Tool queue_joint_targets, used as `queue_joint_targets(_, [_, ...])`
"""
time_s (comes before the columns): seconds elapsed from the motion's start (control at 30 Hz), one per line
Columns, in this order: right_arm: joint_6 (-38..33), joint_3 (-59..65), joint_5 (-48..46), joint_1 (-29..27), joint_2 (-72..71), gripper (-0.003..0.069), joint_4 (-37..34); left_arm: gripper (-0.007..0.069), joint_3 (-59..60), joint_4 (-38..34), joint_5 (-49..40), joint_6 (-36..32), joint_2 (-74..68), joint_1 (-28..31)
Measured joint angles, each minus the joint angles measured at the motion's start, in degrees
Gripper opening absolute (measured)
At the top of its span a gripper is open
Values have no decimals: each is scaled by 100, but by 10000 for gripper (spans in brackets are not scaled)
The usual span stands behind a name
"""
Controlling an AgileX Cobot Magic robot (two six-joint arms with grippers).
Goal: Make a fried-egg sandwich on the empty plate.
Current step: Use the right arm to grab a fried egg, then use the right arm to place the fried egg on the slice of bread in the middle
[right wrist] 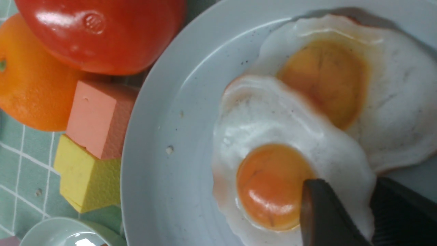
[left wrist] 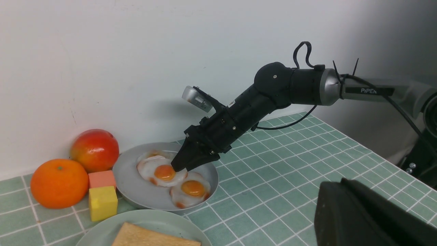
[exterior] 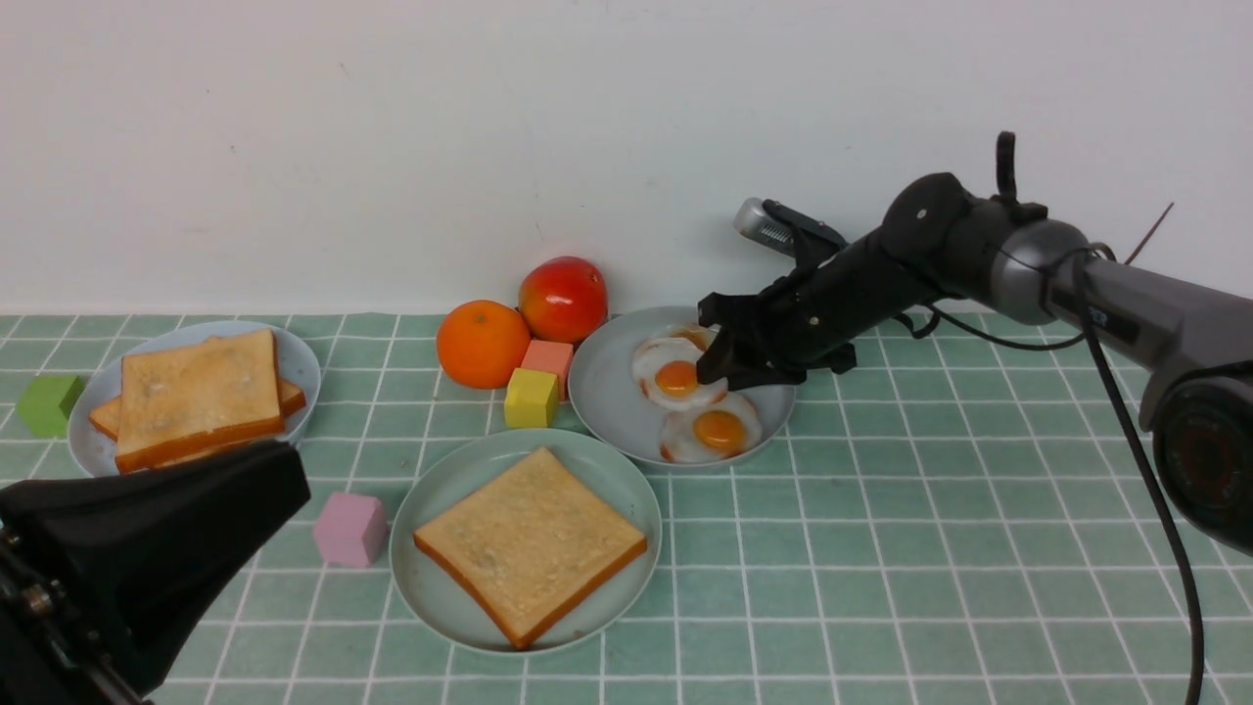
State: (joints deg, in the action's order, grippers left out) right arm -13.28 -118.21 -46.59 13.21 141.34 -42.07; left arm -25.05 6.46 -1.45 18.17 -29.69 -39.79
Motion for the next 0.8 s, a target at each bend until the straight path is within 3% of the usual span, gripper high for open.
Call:
queue_joint_targets(0.27, [15,0,-46,-22,-58,148,-41,4,0,0,-214,0,0,0])
queue_joint_targets(0.43, [-79,0,-405,-106,-398,55,-22,6,0,0,-611,0,0,0])
queue_joint_targets(0.7, [-383,106,-1239,-386,-1250,55,133,7,0,79,-939,0,0,0])
queue_joint_targets(0.8, [-649,660,-1449,-353,-1823,55,20,7,0,200,-1265,0,0,0])
